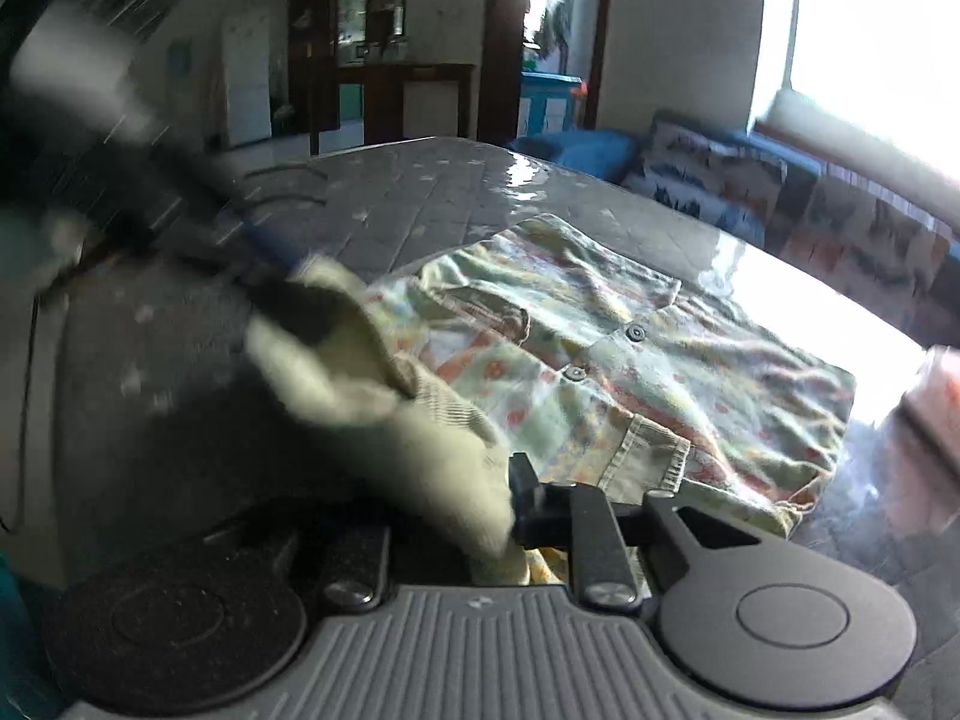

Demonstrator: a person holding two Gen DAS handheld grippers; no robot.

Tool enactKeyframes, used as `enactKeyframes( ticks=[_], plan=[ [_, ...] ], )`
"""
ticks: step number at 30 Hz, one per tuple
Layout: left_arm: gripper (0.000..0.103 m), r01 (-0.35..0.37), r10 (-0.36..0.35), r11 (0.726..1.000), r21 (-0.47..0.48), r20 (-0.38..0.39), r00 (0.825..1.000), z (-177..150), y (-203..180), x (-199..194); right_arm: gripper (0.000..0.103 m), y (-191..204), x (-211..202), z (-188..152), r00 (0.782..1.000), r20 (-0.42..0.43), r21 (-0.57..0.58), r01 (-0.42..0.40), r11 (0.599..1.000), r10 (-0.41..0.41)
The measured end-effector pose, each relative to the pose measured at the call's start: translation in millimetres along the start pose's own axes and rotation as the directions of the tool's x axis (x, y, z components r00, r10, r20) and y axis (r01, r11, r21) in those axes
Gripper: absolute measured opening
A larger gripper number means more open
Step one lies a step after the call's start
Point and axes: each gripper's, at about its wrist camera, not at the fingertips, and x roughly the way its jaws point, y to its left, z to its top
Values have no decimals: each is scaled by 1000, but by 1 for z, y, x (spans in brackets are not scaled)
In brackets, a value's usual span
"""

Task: Fold clothes
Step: 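Lift the beige ribbed hem with the left gripper while the right gripper grasps it too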

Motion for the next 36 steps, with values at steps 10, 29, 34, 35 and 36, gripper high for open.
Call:
enactKeyframes(
  ticks=[10, 29, 34, 35, 36],
  plan=[
    [69, -170, 146, 958, 232, 115, 983, -38, -13, -19, 17, -21, -2, 22, 998, -29, 123, -45, 991, 49],
    [8, -264, 211, 794, 547, 158, 964, -58, -13, 37, 28, -13, 1, 21, 999, -43, 57, -1, 998, 4],
    [7, -253, 197, 808, 532, 160, 967, -55, -9, 33, 39, 6, -4, -2, 997, -41, -70, 57, 996, -60],
    [7, -251, 196, 811, 528, 159, 968, -55, -9, 33, 39, 8, -5, -7, 997, -39, -92, 69, 993, -73],
    [7, -250, 195, 814, 525, 159, 968, -55, -9, 32, 40, 10, -7, -11, 996, -37, -107, 79, 991, -84]
  ],
)
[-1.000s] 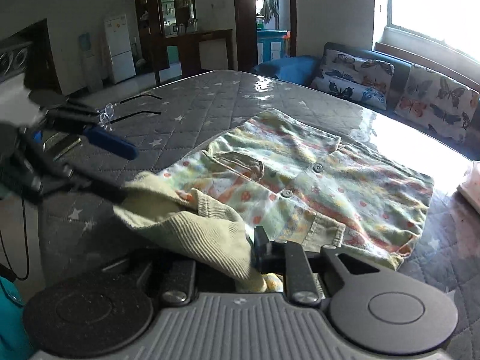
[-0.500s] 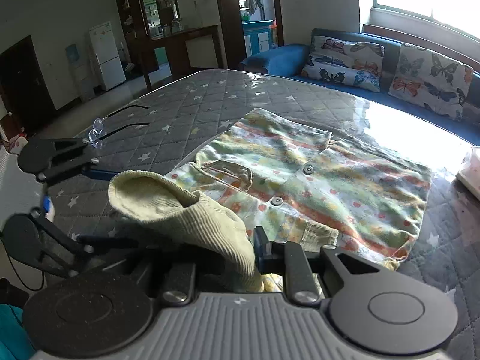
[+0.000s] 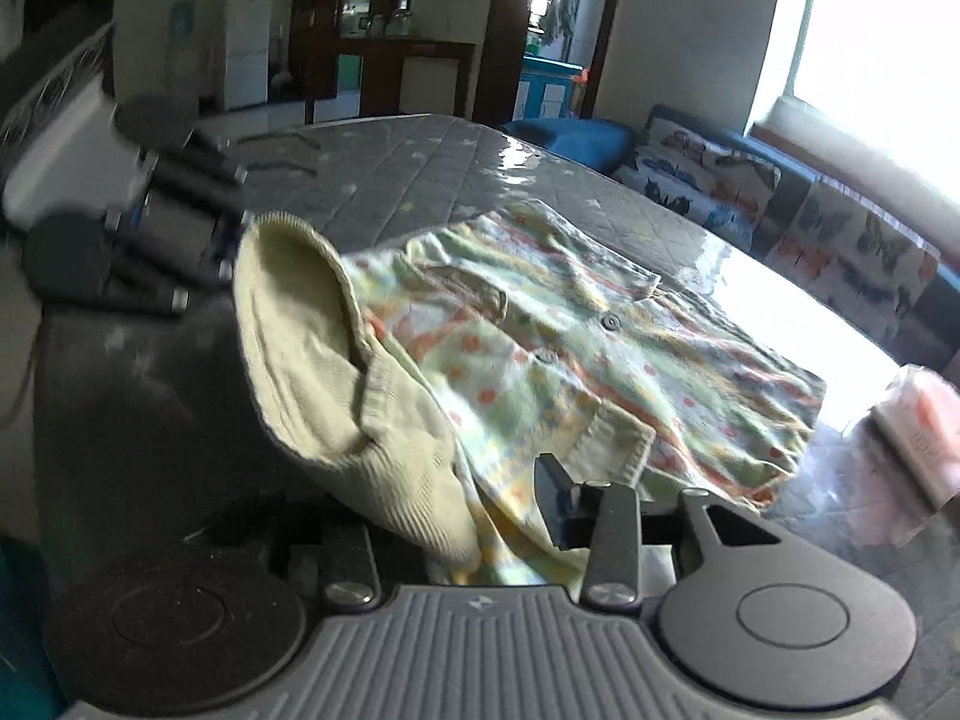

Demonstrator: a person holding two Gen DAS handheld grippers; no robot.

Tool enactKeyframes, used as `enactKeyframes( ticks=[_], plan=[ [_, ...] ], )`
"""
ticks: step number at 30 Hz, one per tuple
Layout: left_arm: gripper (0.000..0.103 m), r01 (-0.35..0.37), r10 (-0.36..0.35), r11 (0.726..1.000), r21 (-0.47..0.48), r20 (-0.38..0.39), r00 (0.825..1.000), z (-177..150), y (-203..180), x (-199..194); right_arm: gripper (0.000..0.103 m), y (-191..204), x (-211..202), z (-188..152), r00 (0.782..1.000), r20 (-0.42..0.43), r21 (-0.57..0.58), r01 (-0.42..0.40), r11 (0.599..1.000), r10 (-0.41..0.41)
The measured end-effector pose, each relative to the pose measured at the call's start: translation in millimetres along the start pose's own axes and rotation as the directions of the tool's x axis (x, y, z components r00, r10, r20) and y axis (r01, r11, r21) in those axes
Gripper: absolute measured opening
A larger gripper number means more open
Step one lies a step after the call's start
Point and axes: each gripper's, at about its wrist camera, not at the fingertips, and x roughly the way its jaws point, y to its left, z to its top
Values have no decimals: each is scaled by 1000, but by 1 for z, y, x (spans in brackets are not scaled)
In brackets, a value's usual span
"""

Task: Fold clothes
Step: 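Lift the beige ribbed hem with the left gripper while the right gripper grasps it too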

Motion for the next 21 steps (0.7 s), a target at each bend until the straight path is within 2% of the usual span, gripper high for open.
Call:
enactKeyframes(
  ticks=[4, 8, 12, 17, 21],
  plan=[
    [7, 5, -5, 1000, -26, -1, 1000, -2, 3, -3, 39, 6, -3, -18, 998, 5, -57, 57, 997, -57],
    [7, -1, 1, 999, -46, -2, 1000, -2, 4, -7, 38, 6, -6, -33, 995, 16, -59, 104, 993, -103],
    [7, -10, 10, 997, -70, -3, 1000, -3, 4, -10, 26, 10, -15, -44, 988, 30, -75, 154, 985, -153],
    [6, -2, 3, 996, -92, 6, 1000, -4, 1, -17, 6, 18, -26, -51, 984, 33, -91, 178, 980, -176],
    [6, -5, 8, 994, -111, 27, 1000, -1, 2, -36, 4, 17, -41, -45, 991, 38, -79, 134, 988, -131]
  ],
)
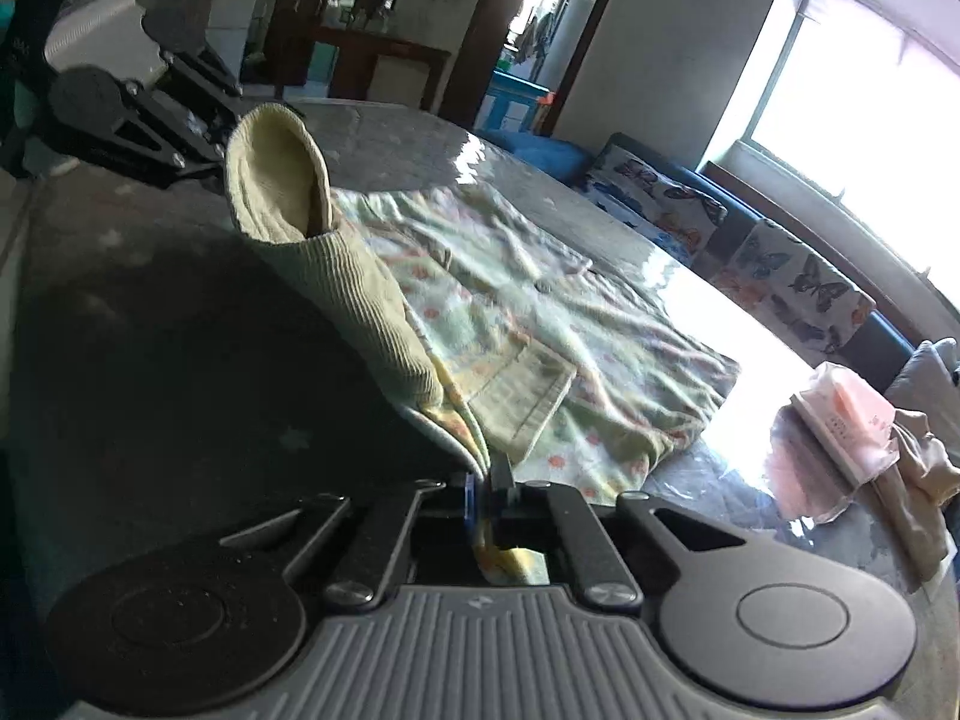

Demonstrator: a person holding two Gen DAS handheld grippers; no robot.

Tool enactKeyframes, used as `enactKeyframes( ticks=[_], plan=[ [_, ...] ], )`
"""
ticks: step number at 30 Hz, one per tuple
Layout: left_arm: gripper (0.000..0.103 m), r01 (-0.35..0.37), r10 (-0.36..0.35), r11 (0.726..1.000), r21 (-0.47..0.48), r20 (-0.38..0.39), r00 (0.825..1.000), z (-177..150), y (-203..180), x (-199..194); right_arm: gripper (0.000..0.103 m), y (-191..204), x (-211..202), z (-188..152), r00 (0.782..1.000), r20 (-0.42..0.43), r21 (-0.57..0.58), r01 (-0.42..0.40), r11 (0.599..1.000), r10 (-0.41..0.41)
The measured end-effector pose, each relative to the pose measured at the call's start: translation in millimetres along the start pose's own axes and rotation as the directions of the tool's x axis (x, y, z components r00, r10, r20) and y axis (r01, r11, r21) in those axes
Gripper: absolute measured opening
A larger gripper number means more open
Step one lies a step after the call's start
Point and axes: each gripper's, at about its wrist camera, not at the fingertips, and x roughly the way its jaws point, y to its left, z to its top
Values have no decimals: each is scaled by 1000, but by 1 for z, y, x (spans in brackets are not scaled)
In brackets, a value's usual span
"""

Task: Fold clothes
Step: 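Lift the beige ribbed hem with the left gripper while the right gripper grasps it too, then fold the held ribbed hem over the shirt body with both grippers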

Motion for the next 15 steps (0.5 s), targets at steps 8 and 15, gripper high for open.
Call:
enactKeyframes(
  ticks=[8, 15],
  plan=[
    [6, 42, -38, 994, -99, 44, 998, -6, -4, -74, 3, 14, -64, 20, 984, -22, 21, -177, 984, 177],
    [6, 62, -50, 984, -166, 77, 996, -2, 0, -105, 3, 10, -90, 42, 968, -45, 63, -244, 968, 247]
  ],
)
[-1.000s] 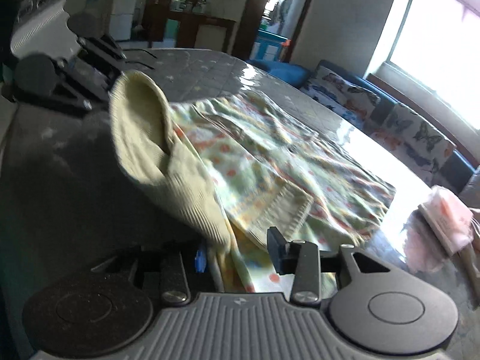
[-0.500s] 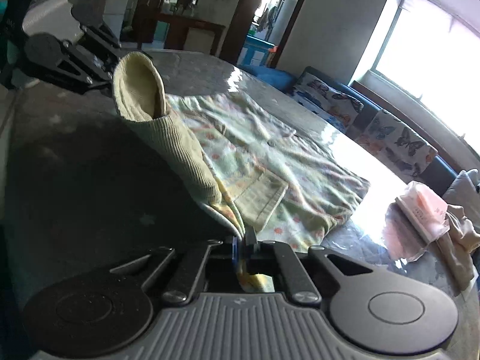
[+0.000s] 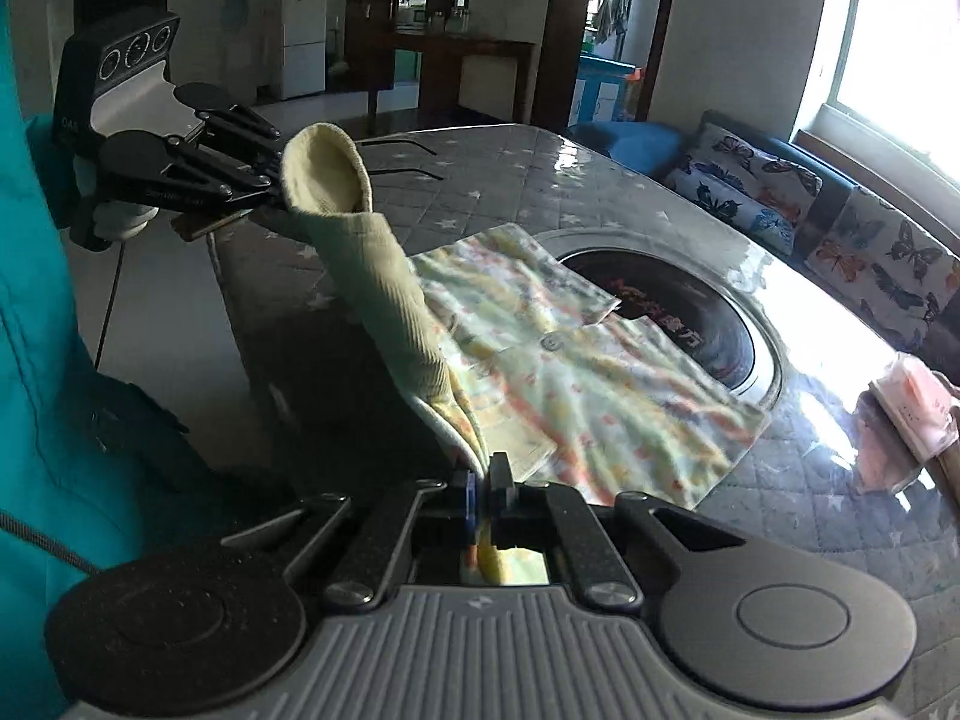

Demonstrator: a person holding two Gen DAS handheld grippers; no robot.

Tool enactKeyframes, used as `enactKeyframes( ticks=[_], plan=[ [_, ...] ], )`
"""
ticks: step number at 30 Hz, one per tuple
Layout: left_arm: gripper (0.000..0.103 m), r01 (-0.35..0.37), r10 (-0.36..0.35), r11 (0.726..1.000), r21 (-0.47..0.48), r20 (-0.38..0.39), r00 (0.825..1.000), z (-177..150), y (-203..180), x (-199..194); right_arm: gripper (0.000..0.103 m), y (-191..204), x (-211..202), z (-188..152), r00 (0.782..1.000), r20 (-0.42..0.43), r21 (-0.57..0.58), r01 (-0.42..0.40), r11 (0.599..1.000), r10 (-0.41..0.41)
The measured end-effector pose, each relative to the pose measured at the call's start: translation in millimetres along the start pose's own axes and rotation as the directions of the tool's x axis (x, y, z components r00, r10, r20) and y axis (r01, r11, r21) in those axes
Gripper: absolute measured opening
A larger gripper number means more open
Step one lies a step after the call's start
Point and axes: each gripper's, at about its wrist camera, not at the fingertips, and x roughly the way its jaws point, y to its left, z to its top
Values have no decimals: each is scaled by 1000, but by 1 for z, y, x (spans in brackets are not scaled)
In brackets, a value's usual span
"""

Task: Fold clothes
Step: 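Fold the held ribbed hem over the shirt body with both grippers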

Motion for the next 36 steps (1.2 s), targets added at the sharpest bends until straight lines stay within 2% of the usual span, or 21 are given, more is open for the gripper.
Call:
enactKeyframes(
  ticks=[5, 9, 14, 18, 21, 24, 26, 27, 29, 30, 33, 36],
  plan=[
    [6, -20, 20, 1000, -1, 19, 1000, 16, 19, 27, 3, -34, 8, 20, 999, 35, 24, 36, 999, -37],
    [6, -50, 50, 999, 7, 17, 999, 31, 44, 62, 3, -66, 33, 39, 997, 48, 36, 57, 998, -58],
    [6, -85, 83, 996, -30, -52, 995, 37, 81, 126, 3, -109, 91, 57, 994, 35, 57, 102, 993, -104],
    [6, -127, 116, 989, -81, -130, 985, 22, 97, 173, 4, -127, 144, 50, 992, -4, 121, 127, 985, -127],
    [10, -157, 139, 981, -112, -159, 977, 13, 103, 191, 8, -135, 174, 40, 987, -12, 192, 157, 969, -158],
    [20, -170, 140, 972, -160, -182, 973, 10, 111, 198, 22, -139, 185, 33, 980, -10, 248, 195, 949, -198],
    [35, -183, 152, 969, -167, -184, 971, 10, 115, 196, 29, -141, 184, 31, 976, -3, 272, 211, 939, -219],
    [38, -185, 153, 968, -171, -184, 971, 10, 117, 195, 32, -142, 182, 31, 973, 2, 277, 222, 935, -232],
    [47, -188, 154, 966, -180, -185, 970, 11, 122, 193, 34, -144, 180, 29, 969, 8, 289, 233, 928, -246],
    [49, -188, 154, 965, -184, -186, 970, 11, 124, 193, 41, -144, 179, 29, 968, 11, 297, 236, 925, -250],
    [52, -182, 145, 964, -192, -192, 971, 10, 132, 193, 41, -149, 175, 25, 970, 30, 332, 217, 918, -241],
    [57, -190, 158, 966, -175, -181, 971, 15, 133, 189, 46, -155, 166, 26, 964, 48, 353, 229, 907, -262]
  ],
)
